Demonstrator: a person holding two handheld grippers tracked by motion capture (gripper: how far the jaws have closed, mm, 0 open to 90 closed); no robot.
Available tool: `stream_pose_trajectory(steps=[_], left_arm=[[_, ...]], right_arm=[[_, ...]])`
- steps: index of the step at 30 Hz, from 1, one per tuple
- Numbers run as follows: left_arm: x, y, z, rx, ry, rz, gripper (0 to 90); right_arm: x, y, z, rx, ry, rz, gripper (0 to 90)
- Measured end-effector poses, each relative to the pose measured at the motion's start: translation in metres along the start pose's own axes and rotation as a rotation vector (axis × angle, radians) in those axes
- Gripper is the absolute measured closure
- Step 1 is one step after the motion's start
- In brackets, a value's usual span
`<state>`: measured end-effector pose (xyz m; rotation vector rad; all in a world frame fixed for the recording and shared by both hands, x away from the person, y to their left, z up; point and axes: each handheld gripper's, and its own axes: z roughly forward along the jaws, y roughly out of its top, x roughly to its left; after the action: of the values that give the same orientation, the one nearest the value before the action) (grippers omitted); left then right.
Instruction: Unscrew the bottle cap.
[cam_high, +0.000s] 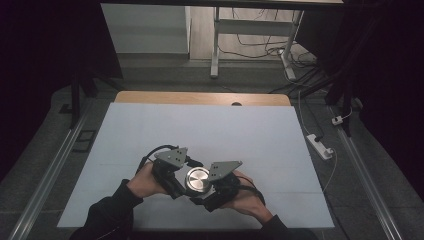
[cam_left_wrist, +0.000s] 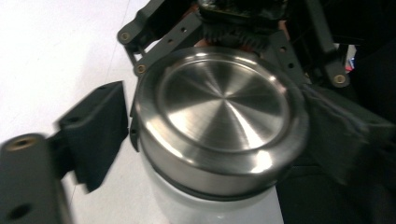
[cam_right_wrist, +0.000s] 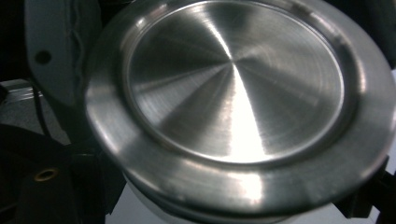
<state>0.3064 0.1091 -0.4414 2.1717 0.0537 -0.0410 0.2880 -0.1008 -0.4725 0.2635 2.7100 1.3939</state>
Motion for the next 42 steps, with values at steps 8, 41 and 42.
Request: stream_pose_trajectory(steps=[8, 41, 42], left_arm=[[-0.005, 0.004, 0.008, -0.015, 0.195, -0.109, 19.1], [-0.006, 0.001, -0.004, -0.019, 0.035, -0.009, 19.2], [-0.006, 0.003, 0.0, -0.029, 0.107, -0.07, 19.2]], right_arm=[[-0.008, -0.001, 0.0, 0.002, -0.141, 0.103, 15.3], [0.002, 0.002, -0.002, 0.0, -0.029, 0.01, 15.3], [0.001, 0.002, -0.002, -0.003, -0.05, 0.037, 15.3]])
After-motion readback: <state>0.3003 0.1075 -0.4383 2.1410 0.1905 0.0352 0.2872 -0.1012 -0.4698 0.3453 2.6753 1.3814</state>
